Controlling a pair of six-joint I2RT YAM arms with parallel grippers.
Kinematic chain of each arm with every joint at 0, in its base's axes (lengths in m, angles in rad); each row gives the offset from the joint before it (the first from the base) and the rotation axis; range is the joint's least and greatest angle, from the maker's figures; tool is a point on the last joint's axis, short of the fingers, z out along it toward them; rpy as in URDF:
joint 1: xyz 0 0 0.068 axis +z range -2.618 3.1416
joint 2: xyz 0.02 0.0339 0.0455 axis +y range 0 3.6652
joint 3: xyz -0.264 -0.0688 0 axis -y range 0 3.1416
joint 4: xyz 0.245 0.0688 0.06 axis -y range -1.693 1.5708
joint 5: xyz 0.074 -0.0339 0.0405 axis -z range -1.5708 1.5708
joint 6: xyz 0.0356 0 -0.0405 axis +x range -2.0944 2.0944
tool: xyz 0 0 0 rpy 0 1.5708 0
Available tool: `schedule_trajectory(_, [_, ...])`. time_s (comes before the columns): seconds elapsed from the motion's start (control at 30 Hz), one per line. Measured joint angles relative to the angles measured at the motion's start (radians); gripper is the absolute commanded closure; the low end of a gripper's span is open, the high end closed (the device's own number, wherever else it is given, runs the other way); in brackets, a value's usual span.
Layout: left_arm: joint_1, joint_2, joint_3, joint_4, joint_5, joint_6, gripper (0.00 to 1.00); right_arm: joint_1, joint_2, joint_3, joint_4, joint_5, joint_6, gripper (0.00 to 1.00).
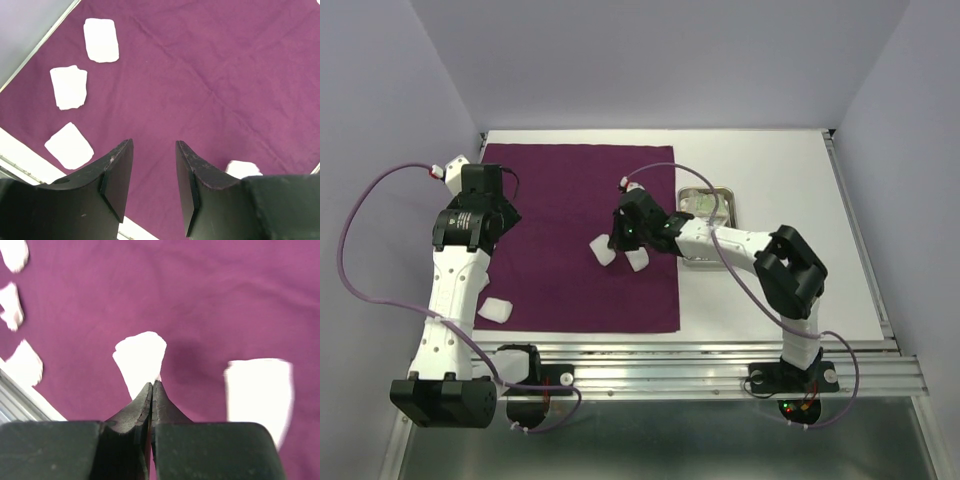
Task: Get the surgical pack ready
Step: Adjust the medical item in the surgical kit.
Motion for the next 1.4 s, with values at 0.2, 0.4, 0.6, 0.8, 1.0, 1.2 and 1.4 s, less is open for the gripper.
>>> schedule_trajectory(0.2, [0.000, 0.000, -0.004, 0.008, 0.002, 0.000, 0.50, -0.061, -0.079, -0.104, 0.020, -0.001, 0.011, 0.99])
schedule_trajectory(0.4, [0.000, 0.000, -0.004, 0.011, 0.003, 0.000, 0.50, -0.086, -0.111, -0.171, 0.014, -0.002, 0.012, 0.99])
schedule_trajectory(0.6, [0.000, 0.000, -0.005, 0.011, 0.003, 0.000, 0.50, -0.106, -0.114, -0.192, 0.008, -0.025, 0.011, 0.99])
schedule_trajectory(0.8, [0.000, 0.000, -0.005, 0.011, 0.003, 0.000, 0.50, -0.130, -0.114, -0.192, -0.001, -0.041, 0.002, 0.99])
schedule_trajectory(1.0, [0.000, 0.000, -0.012, 0.010, 0.003, 0.000, 0.50, -0.146, -0.114, -0.192, -0.020, -0.060, -0.013, 0.99])
schedule_trajectory(1.2, [0.000, 0.000, -0.013, 0.011, 0.003, 0.000, 0.50, -0.153, -0.113, -0.192, -0.032, -0.067, -0.019, 0.99])
schedule_trajectory(1.4, [0.000, 0.000, -0.015, 0.011, 0.003, 0.000, 0.50, -0.153, -0.103, -0.192, -0.032, -0.080, -0.023, 0.99])
